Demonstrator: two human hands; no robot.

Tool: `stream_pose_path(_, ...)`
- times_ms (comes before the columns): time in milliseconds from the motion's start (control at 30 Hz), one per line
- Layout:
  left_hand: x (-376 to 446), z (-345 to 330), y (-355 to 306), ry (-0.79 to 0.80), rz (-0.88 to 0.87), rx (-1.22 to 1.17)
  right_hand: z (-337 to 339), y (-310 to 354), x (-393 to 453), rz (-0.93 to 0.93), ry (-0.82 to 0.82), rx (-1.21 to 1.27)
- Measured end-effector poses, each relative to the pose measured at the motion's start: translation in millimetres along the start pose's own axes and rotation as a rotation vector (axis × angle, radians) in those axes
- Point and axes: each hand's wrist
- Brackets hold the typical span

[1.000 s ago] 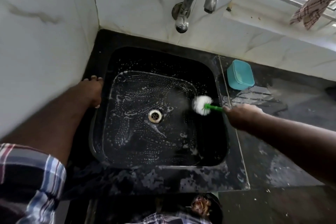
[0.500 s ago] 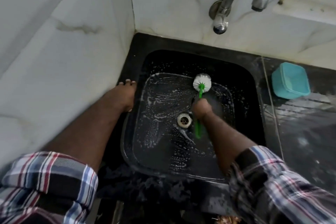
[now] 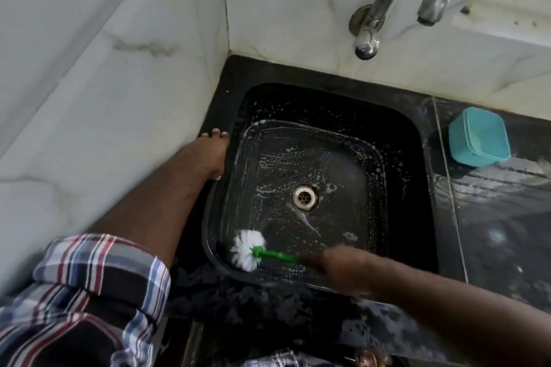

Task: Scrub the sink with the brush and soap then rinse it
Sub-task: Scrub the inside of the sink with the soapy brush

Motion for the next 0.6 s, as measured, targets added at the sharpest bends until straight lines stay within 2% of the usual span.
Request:
stream_pose_path(67, -1, 0, 0, 0.003, -0.001, -0.005, 18, 12, 37, -0.069, -0.175, 0.037)
stream_pose_path(167, -4, 0, -1, 0.000, 0.001, -0.003, 29, 41, 93, -0.113, -0.284, 0.110)
stream_pose_path(300, -1, 2, 0, 0.009, -0.004, 0.007, -5, 22, 50, 0.026, -0.101, 0.167)
stream_pose_path(400, -2, 2, 1, 0.010, -0.005, 0.008, -7, -31, -20, 0.076, 0.085, -0.030)
stream_pose_path(533, -1, 0, 1, 0.000, -0.012, 0.010, 25, -115, -84, -0.308, 0.277, -0.391)
stream_pose_path(600, -1, 0, 1, 0.004, -0.013, 0.010, 33, -134, -92, -0.454, 0.202, -0.439)
Point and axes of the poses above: each hand's wrist, its own x-axis towards the middle knuckle, its own z-axis out of the back of the hand, y = z × x, and after that the axes turned 10 degrees about -y, right-handed
